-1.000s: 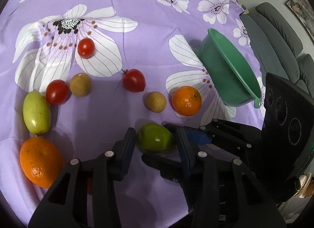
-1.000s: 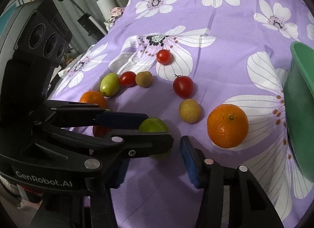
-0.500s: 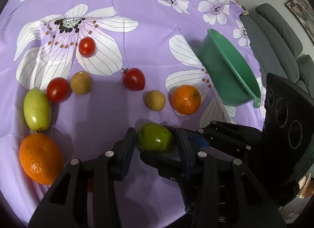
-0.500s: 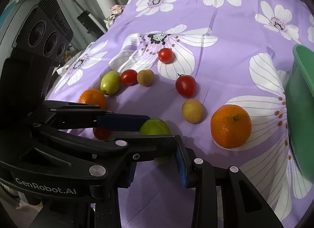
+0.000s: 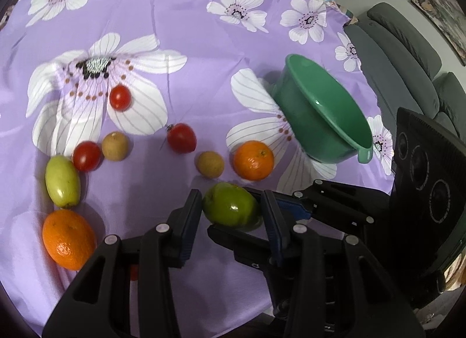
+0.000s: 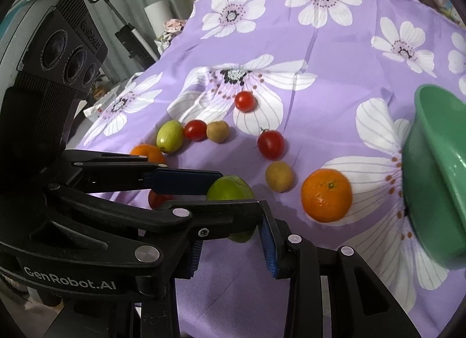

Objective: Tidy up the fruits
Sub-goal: 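Carry the green-yellow fruit with the left gripper over the green bowl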

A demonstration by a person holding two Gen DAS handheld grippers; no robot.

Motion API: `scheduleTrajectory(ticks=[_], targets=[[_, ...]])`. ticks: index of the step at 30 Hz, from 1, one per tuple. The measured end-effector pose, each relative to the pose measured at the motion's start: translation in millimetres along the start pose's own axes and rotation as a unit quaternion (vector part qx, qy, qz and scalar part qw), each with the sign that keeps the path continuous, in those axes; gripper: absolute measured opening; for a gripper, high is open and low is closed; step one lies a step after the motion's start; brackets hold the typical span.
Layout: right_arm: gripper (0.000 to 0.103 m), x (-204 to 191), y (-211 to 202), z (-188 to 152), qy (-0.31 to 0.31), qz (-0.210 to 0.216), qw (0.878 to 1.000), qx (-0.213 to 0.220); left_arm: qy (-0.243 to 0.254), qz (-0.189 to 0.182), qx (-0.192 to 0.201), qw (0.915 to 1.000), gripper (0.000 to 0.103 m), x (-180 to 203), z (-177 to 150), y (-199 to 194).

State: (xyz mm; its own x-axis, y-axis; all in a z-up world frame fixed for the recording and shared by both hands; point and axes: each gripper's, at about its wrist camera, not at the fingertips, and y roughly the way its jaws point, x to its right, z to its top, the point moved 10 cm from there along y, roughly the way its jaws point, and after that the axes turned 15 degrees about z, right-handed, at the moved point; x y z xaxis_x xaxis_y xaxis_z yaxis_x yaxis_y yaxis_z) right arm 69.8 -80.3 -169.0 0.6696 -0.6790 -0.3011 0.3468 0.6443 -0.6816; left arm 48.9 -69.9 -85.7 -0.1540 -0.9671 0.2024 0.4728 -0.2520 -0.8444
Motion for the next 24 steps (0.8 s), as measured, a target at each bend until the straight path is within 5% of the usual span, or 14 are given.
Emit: scheduleTrajectory(ticks=[24], targets=[[0.037, 25.8, -50.6, 22.9, 0.011, -0.047, 0.994, 0.093, 0.07, 0.001, 0.047, 0.9965, 0.041, 55.5, 44.5, -6.3]])
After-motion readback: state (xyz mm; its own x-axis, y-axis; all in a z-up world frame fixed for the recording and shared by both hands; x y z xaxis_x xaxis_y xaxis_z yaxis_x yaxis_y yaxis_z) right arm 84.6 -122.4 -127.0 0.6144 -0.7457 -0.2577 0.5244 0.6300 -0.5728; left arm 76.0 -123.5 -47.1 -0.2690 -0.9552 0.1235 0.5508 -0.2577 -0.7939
